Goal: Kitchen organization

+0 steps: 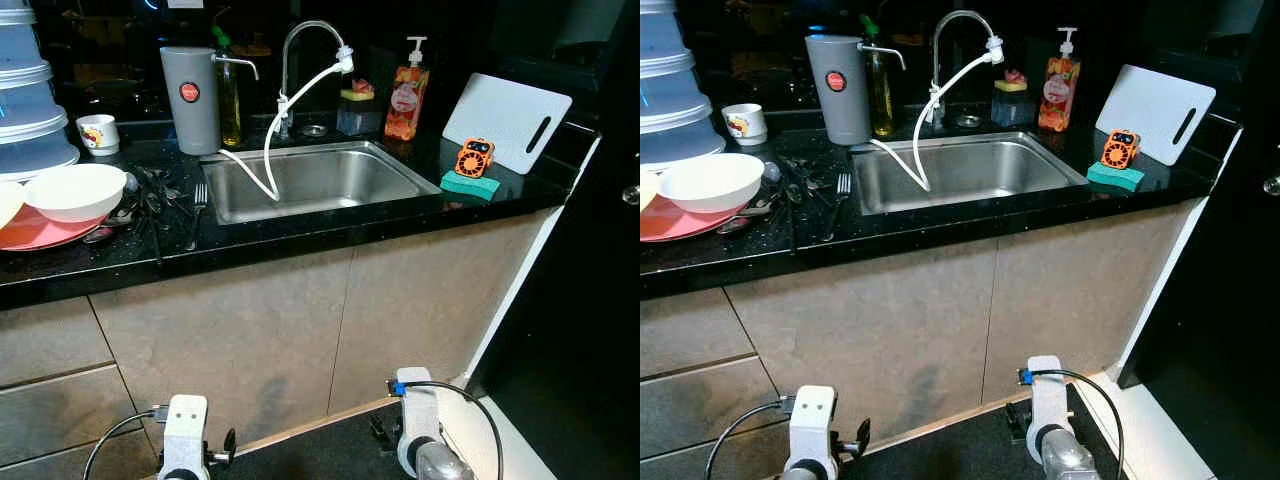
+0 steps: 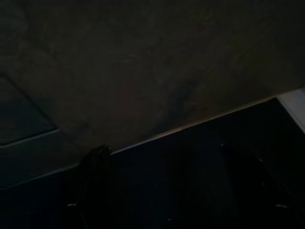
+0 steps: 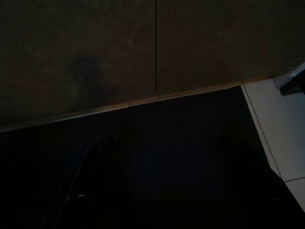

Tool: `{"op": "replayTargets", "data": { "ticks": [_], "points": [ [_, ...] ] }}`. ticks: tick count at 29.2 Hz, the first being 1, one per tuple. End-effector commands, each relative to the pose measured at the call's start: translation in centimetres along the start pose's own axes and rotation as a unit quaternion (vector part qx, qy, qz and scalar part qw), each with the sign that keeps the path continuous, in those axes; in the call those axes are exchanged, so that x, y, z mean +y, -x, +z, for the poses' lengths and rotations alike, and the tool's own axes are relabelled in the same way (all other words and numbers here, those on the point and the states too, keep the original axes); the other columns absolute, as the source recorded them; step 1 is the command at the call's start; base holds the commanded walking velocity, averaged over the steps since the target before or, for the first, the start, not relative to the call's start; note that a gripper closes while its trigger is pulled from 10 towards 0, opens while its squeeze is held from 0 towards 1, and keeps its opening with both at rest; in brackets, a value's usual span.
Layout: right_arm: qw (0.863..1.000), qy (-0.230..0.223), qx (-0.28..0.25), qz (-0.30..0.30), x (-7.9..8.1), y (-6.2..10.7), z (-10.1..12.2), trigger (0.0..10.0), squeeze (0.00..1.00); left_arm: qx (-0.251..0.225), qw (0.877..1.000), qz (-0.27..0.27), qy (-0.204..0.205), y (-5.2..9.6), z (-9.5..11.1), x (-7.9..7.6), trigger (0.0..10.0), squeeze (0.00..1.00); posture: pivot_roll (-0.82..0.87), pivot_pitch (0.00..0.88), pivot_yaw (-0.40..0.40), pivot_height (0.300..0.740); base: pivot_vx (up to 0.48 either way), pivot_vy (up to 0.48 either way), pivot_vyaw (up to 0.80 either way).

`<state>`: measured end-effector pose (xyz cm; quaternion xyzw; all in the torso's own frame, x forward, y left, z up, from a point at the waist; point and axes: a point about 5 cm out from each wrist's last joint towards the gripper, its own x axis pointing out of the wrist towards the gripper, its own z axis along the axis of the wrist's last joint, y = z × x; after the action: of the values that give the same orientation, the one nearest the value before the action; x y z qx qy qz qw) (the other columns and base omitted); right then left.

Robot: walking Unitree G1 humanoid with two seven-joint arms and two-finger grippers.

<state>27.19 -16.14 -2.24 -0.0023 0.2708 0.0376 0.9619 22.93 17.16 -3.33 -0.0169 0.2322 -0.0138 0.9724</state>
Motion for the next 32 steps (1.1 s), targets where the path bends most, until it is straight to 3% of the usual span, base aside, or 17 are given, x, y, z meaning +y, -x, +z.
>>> {"op": "replayTargets", "data": {
  "ticks": [1,11,24,32],
  "points": [
    [1.000,0.000,0.006,0.002,0.1,0.2,-0.6,10.0,0.00,0.002,1.000,0.000,0.010,0.3,-0.4,-0.4,10.0,0.00,-0.03,0.004,-0.036,0.740,0.000,0.000,0.00],
    [1.000,0.018,0.006,0.006,-0.4,0.4,-0.9,10.0,0.00,-0.002,1.000,-0.002,-0.001,0.1,-0.3,-0.9,10.0,0.00,-0.04,0.000,-0.065,0.740,0.000,0.000,0.00],
    [0.999,0.021,-0.019,0.024,0.7,-0.1,0.6,10.0,0.00,-0.011,1.000,0.007,0.003,-0.4,0.5,-0.9,10.0,0.00,-0.04,0.000,-0.081,0.740,0.000,0.000,0.00],
    [0.996,0.021,-0.074,0.049,1.1,-0.7,3.7,10.0,0.00,-0.065,0.998,0.016,0.016,-0.7,3.0,-0.9,10.0,0.00,-0.04,0.000,-0.091,0.740,0.000,0.000,0.00]
  ]
}}
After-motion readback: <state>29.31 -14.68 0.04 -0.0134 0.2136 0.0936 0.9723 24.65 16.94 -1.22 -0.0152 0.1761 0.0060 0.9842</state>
